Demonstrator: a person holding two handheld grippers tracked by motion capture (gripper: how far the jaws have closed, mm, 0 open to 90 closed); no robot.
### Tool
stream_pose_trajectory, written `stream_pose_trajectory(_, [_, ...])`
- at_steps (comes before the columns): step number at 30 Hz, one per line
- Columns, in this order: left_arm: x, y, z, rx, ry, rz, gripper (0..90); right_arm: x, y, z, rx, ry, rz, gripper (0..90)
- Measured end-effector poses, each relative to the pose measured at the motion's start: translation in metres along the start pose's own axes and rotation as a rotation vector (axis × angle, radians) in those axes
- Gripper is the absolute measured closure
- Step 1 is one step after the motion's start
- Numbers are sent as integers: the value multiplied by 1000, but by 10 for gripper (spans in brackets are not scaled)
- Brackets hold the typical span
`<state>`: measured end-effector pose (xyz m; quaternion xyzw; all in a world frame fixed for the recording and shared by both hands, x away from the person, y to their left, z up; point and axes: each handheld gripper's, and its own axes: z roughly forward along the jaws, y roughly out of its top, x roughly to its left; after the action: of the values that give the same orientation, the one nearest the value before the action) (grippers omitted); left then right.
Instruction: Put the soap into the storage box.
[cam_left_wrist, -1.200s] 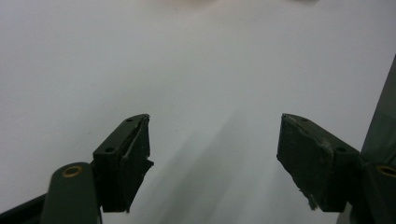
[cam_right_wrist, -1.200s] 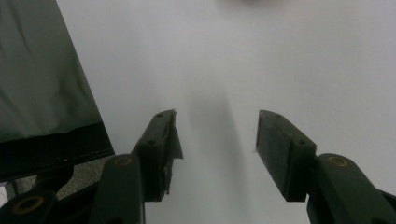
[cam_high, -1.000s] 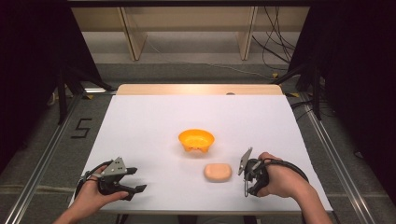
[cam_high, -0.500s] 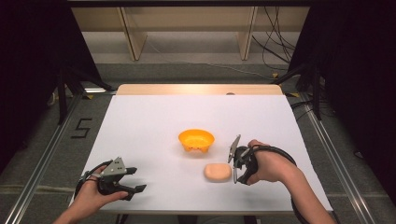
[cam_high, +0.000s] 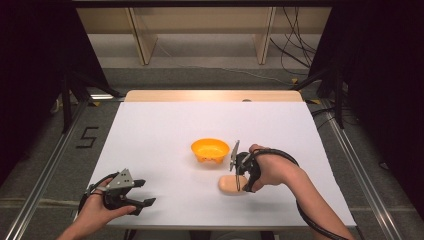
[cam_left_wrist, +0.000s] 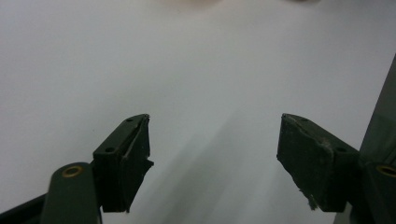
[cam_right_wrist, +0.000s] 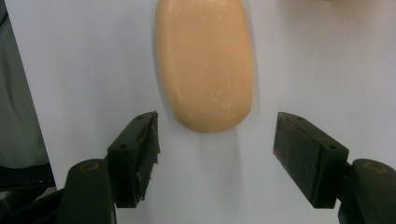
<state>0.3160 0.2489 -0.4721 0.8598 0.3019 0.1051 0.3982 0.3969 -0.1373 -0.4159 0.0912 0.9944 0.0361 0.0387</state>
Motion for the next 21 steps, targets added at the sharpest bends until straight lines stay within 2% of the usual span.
stream_pose_trajectory(1, [0,0,0,0,0,0,253,0,0,0,0,0,0,318])
stream_pose_trajectory(2, [0,-1,-1,-2,10,-5,253,-4,5,3,-11,-8,-68,317])
stream_pose_trajectory(3, [-1,-1,-1,-7,12,-10,253,-2,8,3,-2,7,-49,316])
stream_pose_trajectory(4, [1,-1,-2,-1,14,16,253,0,10,4,9,2,-22,315])
stream_pose_trajectory(5, [1,-1,-2,-1,14,16,253,0,10,4,9,2,-22,315])
stream_pose_trajectory(6, [-1,-2,0,-18,25,-17,253,0,15,8,3,37,-27,316])
stream_pose_trajectory(7, [-1,-2,0,-18,25,-17,253,0,15,8,3,37,-27,316])
stream_pose_trajectory(8, [-1,-3,-2,-18,11,-23,253,0,20,12,10,36,-52,311])
stream_pose_trajectory(9, [-1,-3,-2,-18,11,-23,253,0,20,12,10,36,-52,311])
stream_pose_trajectory(10, [1,-3,-4,-2,18,7,253,-1,21,13,15,43,-57,309])
stream_pose_trajectory(11, [1,-3,-4,-4,18,7,253,-1,23,15,14,42,-69,303])
stream_pose_trajectory(12, [0,-4,-4,-4,17,-20,253,-2,24,17,27,42,-85,301])
stream_pose_trajectory(13, [0,-4,-4,-4,17,-20,253,-2,24,17,27,42,-85,301])
stream_pose_trajectory(14, [0,-4,-4,-5,17,-19,253,-3,25,19,6,37,-108,301])
stream_pose_trajectory(15, [0,-4,-4,-2,16,-18,253,-2,26,19,41,48,-72,301])
stream_pose_trajectory(16, [0,-4,-4,-2,16,-17,253,-2,26,20,51,47,-80,301])
stream_pose_trajectory(17, [0,-4,-4,-2,15,-10,253,-4,27,22,44,38,-107,300])
stream_pose_trajectory(18, [1,-3,-4,-4,17,6,253,-3,28,23,56,45,-95,297])
stream_pose_trajectory(19, [0,-4,-4,-3,17,-20,253,-2,29,27,68,47,-102,290])
stream_pose_trajectory(20, [0,-4,-4,-3,17,-20,253,-3,30,28,65,61,-121,290])
stream_pose_trajectory(21, [0,-4,-4,-4,17,-19,253,-1,30,30,70,55,-108,290])
